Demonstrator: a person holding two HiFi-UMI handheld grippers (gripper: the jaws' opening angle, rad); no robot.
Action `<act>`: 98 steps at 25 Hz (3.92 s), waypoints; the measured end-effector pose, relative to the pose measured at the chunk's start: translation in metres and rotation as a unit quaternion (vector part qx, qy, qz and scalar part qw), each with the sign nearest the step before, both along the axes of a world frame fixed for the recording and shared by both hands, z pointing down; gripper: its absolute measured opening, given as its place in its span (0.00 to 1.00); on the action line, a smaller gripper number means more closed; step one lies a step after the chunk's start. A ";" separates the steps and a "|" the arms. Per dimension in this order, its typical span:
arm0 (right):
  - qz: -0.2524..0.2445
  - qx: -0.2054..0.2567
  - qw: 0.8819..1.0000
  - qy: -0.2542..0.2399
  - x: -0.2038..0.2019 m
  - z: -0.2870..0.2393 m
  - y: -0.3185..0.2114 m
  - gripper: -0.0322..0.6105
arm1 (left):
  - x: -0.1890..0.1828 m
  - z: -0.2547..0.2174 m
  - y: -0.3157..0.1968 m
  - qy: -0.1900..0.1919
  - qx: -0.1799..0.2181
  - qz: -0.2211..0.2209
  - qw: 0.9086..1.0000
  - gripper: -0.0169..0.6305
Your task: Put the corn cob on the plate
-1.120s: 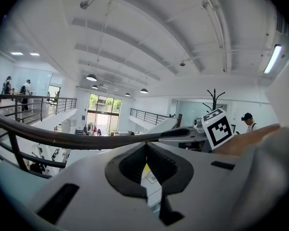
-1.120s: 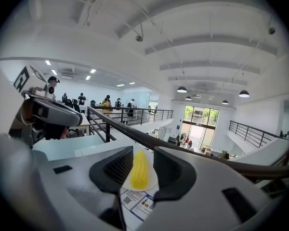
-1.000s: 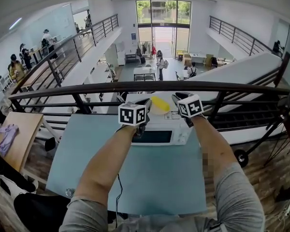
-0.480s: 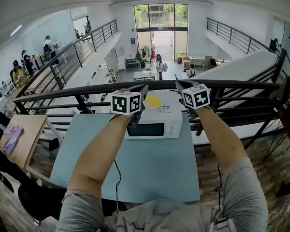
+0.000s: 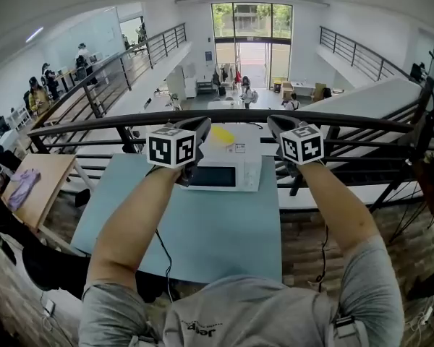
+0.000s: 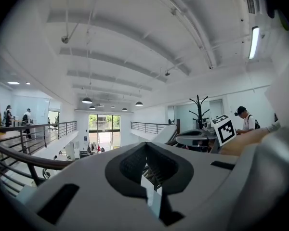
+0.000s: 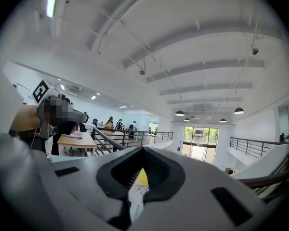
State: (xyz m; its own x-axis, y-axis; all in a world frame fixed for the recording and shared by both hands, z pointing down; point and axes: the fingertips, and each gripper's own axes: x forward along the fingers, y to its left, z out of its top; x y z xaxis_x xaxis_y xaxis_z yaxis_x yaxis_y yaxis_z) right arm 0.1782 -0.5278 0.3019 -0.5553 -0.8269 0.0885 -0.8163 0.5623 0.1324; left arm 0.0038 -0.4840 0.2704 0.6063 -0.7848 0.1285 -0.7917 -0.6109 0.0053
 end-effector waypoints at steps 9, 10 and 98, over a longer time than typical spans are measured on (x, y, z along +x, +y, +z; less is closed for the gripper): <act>-0.031 0.002 1.000 -0.001 0.031 0.009 0.055 0.08 | -0.007 0.005 0.066 0.001 -0.003 -0.027 1.000 0.05; -0.035 0.006 0.999 0.004 0.034 0.010 0.060 0.08 | -0.010 0.008 0.072 0.003 -0.004 -0.032 0.999 0.05; -0.025 -0.157 0.985 -0.073 -0.060 0.240 0.180 0.08 | -0.123 0.290 0.153 0.085 -0.161 0.001 0.983 0.05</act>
State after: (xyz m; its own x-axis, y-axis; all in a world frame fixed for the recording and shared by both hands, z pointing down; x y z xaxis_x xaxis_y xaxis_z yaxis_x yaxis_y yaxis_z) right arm 0.1181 -0.3474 0.5422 -0.6202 -0.7430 0.2515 -0.7841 0.5963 -0.1717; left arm -0.1190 -0.3310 0.5601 0.6423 -0.7184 0.2670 -0.7612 -0.5572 0.3318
